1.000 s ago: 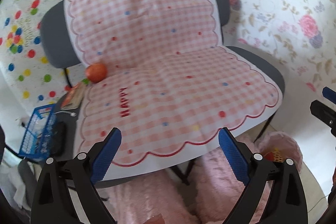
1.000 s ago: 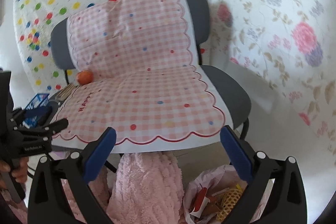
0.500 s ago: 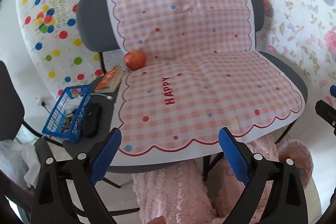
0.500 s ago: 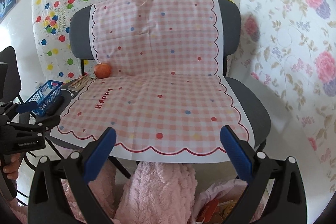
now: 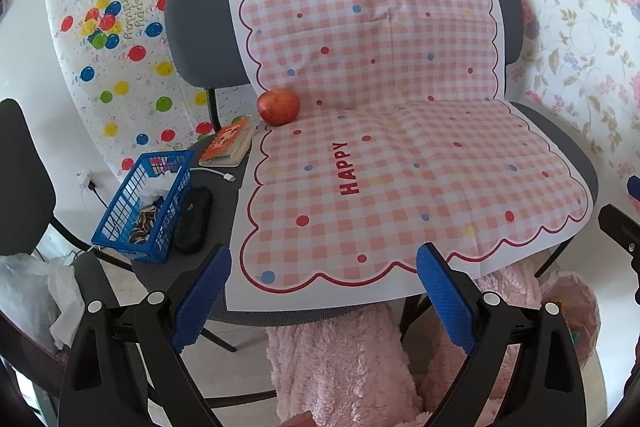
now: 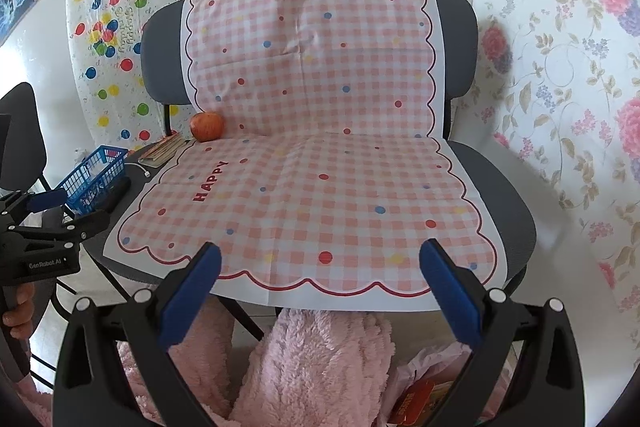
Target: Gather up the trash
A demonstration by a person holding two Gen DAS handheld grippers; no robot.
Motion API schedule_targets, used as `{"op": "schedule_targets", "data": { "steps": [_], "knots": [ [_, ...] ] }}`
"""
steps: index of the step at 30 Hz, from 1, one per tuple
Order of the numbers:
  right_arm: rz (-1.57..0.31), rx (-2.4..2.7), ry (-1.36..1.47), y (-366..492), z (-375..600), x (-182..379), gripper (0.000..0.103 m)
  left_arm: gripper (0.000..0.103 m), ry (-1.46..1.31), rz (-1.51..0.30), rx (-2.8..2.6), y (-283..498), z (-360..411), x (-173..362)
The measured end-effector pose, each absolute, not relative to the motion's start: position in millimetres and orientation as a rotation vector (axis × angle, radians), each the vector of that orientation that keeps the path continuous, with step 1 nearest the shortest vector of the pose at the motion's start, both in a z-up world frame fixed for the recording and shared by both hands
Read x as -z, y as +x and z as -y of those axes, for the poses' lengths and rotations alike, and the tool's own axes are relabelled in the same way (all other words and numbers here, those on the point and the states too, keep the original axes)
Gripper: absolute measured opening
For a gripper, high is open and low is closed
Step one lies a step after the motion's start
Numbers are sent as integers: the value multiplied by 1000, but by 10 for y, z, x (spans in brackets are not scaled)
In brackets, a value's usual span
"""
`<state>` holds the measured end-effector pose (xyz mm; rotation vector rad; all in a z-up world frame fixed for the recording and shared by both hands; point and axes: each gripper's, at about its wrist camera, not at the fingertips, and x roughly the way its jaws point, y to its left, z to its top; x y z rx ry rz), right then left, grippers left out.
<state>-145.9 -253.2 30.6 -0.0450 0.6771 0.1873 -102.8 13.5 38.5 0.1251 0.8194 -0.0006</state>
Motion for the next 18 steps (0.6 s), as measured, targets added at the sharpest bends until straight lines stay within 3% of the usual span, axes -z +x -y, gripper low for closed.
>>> {"op": "schedule_targets", "data": {
  "steps": [18],
  "knots": [
    [-678, -179, -36, -1448, 2549, -281, 97, 93, 130, -823, 5, -1023, -93, -369]
  ]
}}
